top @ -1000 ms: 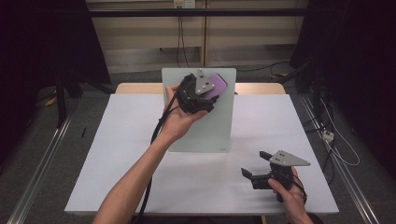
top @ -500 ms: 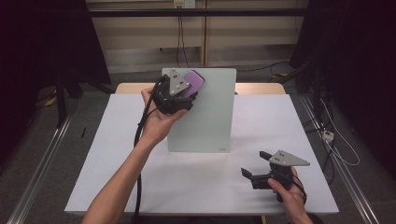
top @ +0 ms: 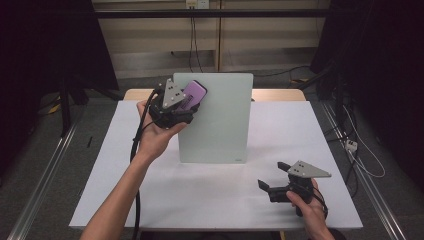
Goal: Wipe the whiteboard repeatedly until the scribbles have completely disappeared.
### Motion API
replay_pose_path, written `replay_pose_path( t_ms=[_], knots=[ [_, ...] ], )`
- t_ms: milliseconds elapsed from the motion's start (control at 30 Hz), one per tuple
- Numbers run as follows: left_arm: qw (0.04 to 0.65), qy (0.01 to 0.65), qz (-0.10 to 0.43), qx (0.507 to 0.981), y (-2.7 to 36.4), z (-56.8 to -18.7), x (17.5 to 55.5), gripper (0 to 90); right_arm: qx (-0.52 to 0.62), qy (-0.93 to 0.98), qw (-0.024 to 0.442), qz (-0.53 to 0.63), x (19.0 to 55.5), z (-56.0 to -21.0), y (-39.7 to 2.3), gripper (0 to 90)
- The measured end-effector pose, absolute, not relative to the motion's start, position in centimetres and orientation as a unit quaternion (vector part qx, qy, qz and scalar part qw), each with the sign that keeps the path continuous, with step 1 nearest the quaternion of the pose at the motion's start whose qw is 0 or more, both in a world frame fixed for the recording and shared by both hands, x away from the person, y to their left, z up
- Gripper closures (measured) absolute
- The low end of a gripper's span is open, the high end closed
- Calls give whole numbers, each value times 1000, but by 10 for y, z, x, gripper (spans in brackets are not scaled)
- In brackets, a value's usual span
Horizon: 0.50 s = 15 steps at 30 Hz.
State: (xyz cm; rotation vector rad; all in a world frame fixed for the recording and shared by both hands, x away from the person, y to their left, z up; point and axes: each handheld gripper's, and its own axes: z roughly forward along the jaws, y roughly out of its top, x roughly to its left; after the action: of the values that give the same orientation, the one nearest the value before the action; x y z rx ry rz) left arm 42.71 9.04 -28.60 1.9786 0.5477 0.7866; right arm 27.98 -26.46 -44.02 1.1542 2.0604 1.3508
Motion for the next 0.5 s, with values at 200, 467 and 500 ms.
replay_pose_path(
  t_ms=[200, 467, 500],
  knots=[
    [458, 223, 304, 805, 94, -288, 424, 407, 415, 741, 210, 485, 280, -440, -264, 36],
    [475, 235, 276, 802, 102, -293, 420, 407, 417, 739, 212, 485, 281, -440, -263, 36],
    [471, 234, 273, 805, 103, -293, 420, 407, 416, 741, 210, 484, 281, -441, -263, 36]
  ],
)
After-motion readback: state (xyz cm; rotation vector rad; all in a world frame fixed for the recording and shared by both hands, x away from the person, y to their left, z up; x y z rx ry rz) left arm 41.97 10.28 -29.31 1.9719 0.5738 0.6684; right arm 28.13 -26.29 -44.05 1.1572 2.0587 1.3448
